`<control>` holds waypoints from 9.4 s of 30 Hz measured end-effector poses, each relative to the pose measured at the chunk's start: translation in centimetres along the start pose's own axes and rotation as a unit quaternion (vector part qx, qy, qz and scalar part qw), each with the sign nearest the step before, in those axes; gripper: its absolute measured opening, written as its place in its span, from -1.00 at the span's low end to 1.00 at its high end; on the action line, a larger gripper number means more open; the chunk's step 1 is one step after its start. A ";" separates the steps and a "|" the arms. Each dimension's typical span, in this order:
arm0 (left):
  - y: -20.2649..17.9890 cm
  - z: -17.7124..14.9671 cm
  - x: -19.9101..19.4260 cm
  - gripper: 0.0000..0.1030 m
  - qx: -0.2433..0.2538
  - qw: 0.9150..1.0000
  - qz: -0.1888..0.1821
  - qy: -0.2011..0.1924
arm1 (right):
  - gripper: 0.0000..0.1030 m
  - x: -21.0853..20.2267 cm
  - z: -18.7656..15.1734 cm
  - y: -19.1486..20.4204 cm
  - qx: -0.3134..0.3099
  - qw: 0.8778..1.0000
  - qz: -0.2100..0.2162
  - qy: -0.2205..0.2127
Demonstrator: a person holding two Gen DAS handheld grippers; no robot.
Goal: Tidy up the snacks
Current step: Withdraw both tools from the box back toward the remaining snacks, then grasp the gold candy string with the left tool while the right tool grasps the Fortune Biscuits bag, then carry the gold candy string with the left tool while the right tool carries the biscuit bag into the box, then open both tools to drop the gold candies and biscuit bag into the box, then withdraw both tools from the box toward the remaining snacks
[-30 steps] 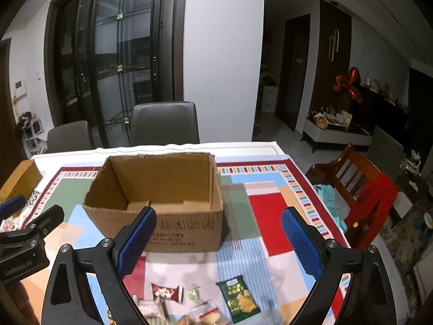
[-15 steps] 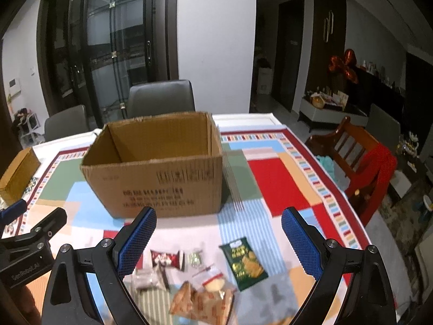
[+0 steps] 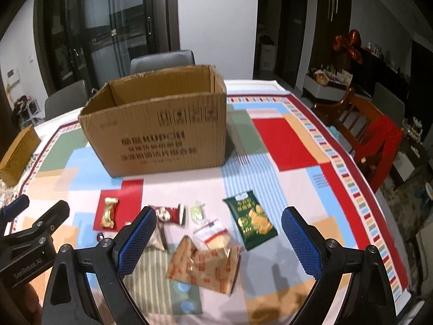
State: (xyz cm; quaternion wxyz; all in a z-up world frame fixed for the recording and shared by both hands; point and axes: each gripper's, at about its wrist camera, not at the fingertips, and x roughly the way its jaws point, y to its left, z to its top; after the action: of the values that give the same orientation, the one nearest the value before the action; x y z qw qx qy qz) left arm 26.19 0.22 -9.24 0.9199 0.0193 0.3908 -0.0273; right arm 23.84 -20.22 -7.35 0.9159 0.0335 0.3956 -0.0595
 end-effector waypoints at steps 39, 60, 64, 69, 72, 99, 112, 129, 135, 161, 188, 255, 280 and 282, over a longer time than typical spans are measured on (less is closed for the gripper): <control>-0.5 -6.1 6.1 0.54 -0.034 0.996 0.007 0.078 | 0.84 5.3 -5.1 1.2 0.017 0.996 -0.018 0.080; -1.3 -6.8 7.4 -0.36 -0.020 0.996 -0.012 0.090 | 0.16 8.1 -6.6 0.7 0.055 0.990 -0.014 0.128; -1.3 -6.8 7.3 -0.63 -0.020 0.996 -0.018 0.091 | -0.16 8.0 -6.7 0.6 0.061 0.990 -0.007 0.130; -1.3 -6.8 7.1 -0.63 -0.024 0.995 -0.022 0.090 | -0.23 7.3 -6.6 0.5 0.066 0.990 0.003 0.123; -1.4 -6.6 6.7 -0.63 -0.022 0.996 -0.022 0.086 | -0.25 6.7 -6.4 0.6 0.065 0.991 0.005 0.114; -0.7 -3.4 1.7 -0.63 -0.029 0.999 -0.019 0.026 | -0.26 1.7 -3.3 1.7 0.019 0.999 0.018 0.027; -0.6 -0.9 -0.2 -0.63 -0.027 0.999 -0.023 -0.001 | -0.26 0.0 -0.4 2.1 0.004 1.000 0.022 -0.019; -1.2 3.3 -2.4 -0.63 -0.018 0.998 -0.030 -0.049 | -0.26 -2.2 2.9 2.7 -0.022 0.996 0.036 -0.078; -1.5 4.9 -3.0 -0.63 -0.015 0.997 -0.032 -0.065 | -0.26 -3.1 4.1 2.8 -0.038 0.993 0.041 -0.109; -2.3 12.7 -2.3 -0.63 0.010 0.992 -0.055 -0.112 | -0.26 -2.8 10.6 3.1 -0.056 0.984 0.047 -0.162; -1.7 17.6 6.3 -0.63 0.020 0.995 -0.070 -0.070 | -0.27 5.7 16.1 4.7 -0.107 0.987 0.057 -0.102; -1.6 13.5 -0.6 0.68 0.027 0.994 -0.018 -0.101 | 0.61 -0.4 13.9 1.1 -0.089 0.986 0.025 -0.137; -4.8 7.5 -3.0 0.68 0.061 0.993 -0.033 -0.100 | 0.61 -2.1 7.4 -2.7 -0.079 0.990 0.013 -0.115; -5.1 6.8 -2.6 0.68 0.063 0.993 -0.036 -0.092 | 0.61 -1.8 6.9 -2.9 -0.080 0.991 0.010 -0.110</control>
State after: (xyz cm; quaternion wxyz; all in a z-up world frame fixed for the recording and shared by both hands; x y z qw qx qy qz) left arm 28.92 -5.18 -2.75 0.9474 0.0602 0.3023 -0.0865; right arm 27.14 -23.68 -1.37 0.9541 -0.0426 0.2957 -0.0216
